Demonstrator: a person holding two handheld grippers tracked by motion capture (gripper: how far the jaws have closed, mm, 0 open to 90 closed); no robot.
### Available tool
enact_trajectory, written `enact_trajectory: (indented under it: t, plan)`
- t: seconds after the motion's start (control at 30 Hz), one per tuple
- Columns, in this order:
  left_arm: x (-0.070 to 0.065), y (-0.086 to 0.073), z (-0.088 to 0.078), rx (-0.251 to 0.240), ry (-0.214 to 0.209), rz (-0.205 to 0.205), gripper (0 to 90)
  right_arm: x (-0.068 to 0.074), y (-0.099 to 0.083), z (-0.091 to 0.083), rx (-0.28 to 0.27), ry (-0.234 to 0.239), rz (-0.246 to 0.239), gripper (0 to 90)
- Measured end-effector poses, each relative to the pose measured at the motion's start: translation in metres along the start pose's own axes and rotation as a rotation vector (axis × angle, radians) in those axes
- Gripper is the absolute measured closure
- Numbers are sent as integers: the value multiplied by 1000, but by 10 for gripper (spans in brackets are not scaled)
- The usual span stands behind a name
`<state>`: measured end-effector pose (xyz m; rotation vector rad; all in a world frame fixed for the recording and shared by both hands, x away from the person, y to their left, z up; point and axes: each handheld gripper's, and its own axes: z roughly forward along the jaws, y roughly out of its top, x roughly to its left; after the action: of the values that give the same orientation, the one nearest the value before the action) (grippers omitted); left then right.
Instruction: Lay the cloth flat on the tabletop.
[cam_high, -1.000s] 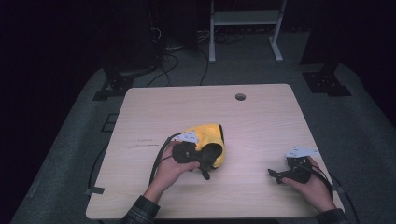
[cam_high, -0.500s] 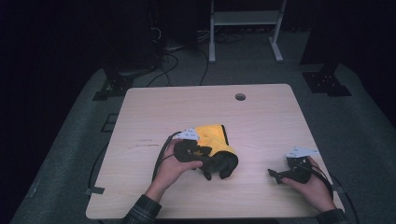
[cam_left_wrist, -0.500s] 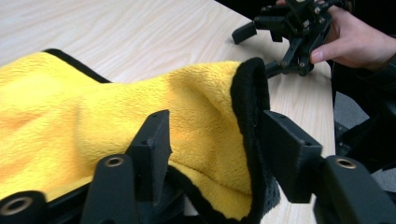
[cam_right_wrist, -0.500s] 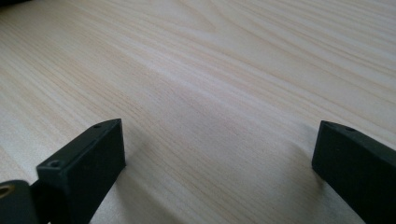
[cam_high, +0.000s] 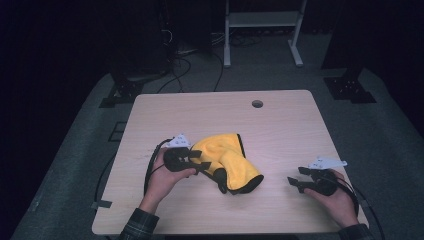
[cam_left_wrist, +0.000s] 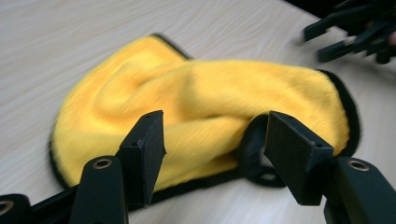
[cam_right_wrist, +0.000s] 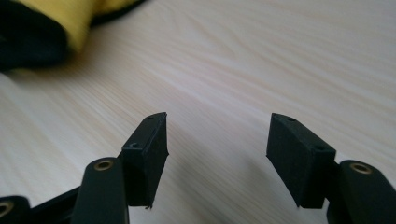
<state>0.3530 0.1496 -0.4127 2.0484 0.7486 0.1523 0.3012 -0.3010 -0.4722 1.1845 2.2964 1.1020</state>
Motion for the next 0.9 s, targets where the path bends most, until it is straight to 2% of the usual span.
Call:
enact_trajectory:
  t: [0.03, 0.07, 0.1, 0.2, 0.3, 0.33, 0.4, 0.43, 0.57, 0.67, 0.77, 0.83, 0.87, 0.9]
  plan:
    - [1, -4, -1, 4, 5, -8, 368, 3, 2, -1, -22, 20, 1, 367]
    - [2, -7, -1, 10, 6, -14, 368, 10, 6, -2, -48, 61, -9, 366]
    - [2, -11, -1, 18, 6, -18, 368, 10, 6, -2, -48, 61, -9, 366]
    - [-3, -22, 2, 35, -5, -23, 372, 22, 11, 0, -75, 134, -31, 362]
    - [-9, -31, 7, 60, -21, -18, 377, 33, 14, 4, -73, 171, -57, 358]
    - [-14, -35, 13, 81, -37, -12, 383, 39, 16, 7, -69, 198, -65, 355]
    - [-16, -37, 17, 89, -46, -11, 383, 41, 17, 8, -71, 207, -70, 353]
    - [-18, -38, 21, 97, -55, -9, 384, 46, 19, 13, -67, 231, -72, 350]
    - [-26, -39, 36, 114, -80, -2, 384, 54, 22, 20, -51, 252, -91, 341]
    - [-28, -38, 43, 111, -66, -4, 387, 65, 25, 32, -14, 274, -114, 319]
    - [-27, -36, 50, 101, -49, -8, 393, 69, 27, 37, -1, 272, -122, 312]
    - [-27, -35, 54, 109, -42, -10, 426, 73, 29, 43, 5, 275, -118, 312]
    - [-28, -35, 57, 132, -48, -4, 543, 76, 31, 48, 17, 271, -115, 323]
    - [-28, -35, 57, 132, -48, -4, 588, 76, 31, 48, 17, 271, -115, 323]
